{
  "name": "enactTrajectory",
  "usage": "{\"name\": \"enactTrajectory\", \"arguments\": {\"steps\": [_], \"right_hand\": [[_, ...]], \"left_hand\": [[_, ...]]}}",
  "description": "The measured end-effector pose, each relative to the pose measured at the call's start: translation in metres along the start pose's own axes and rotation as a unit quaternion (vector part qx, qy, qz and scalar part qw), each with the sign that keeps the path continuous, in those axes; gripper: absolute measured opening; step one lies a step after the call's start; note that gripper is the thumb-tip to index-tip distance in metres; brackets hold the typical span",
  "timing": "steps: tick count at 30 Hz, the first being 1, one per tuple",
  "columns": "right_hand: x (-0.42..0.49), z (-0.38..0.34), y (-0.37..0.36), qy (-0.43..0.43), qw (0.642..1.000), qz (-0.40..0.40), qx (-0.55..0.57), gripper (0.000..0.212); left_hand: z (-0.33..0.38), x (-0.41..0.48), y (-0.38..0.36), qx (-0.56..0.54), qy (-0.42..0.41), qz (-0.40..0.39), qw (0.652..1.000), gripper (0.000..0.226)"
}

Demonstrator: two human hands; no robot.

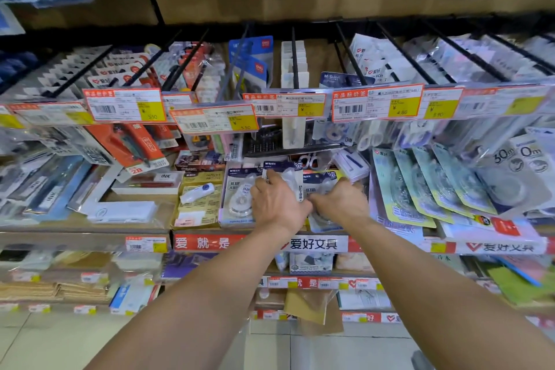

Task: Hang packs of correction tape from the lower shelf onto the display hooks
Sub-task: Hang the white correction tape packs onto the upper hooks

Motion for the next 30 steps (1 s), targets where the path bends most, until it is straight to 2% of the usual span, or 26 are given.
{"name": "enactTrajectory", "arguments": {"steps": [4, 8, 10, 13, 17, 19, 21, 23, 25, 27, 30], "right_hand": [[-0.005, -0.007, 0.007, -0.004, 1.0, 0.008, 0.027, 0.054], [-0.011, -0.003, 0.012, -0.024, 0.997, -0.003, 0.076, 0.059], [-0.022, 0.005, 0.018, -0.043, 0.993, -0.011, 0.107, 0.054], [-0.039, 0.026, 0.022, -0.077, 0.989, -0.01, 0.124, 0.069], [-0.071, 0.039, 0.036, -0.062, 0.983, 0.042, 0.166, 0.085], [-0.084, 0.037, 0.042, -0.033, 0.973, 0.053, 0.221, 0.074], [-0.095, 0.032, 0.052, 0.014, 0.957, 0.055, 0.285, 0.035], [-0.107, 0.022, 0.063, 0.068, 0.939, 0.041, 0.334, 0.013], [-0.12, 0.01, 0.075, 0.098, 0.92, 0.01, 0.38, 0.011], [-0.131, 0.001, 0.086, 0.11, 0.908, -0.003, 0.405, 0.017], [-0.144, -0.009, 0.105, 0.119, 0.903, 0.018, 0.412, 0.031]], "left_hand": [[-0.005, -0.008, 0.008, -0.001, -0.027, 0.002, 1.0, 0.105], [-0.007, -0.017, 0.015, -0.026, -0.044, 0.008, 0.999, 0.104], [-0.009, -0.026, 0.019, -0.043, -0.052, 0.014, 0.998, 0.102], [-0.013, -0.046, 0.023, -0.061, -0.079, 0.006, 0.995, 0.103], [-0.017, -0.067, 0.032, -0.075, -0.101, 0.017, 0.992, 0.106], [-0.016, -0.076, 0.037, -0.08, -0.111, 0.023, 0.99, 0.107], [-0.014, -0.087, 0.043, -0.092, -0.127, 0.029, 0.987, 0.107], [-0.012, -0.098, 0.05, -0.108, -0.14, 0.04, 0.983, 0.105], [-0.011, -0.108, 0.059, -0.13, -0.149, 0.058, 0.979, 0.104], [-0.014, -0.119, 0.07, -0.143, -0.152, 0.082, 0.974, 0.103], [-0.02, -0.14, 0.084, -0.157, -0.154, 0.108, 0.97, 0.103]]}}
Point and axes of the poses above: each hand's wrist, its own x-axis towards the middle knuckle, its own y-axis out of the back of the hand, z = x × y, the point moved 6 cm from there along x, towards the middle knuckle, and after that the axes turned 1 degree about -z, right-handed, at the moved point
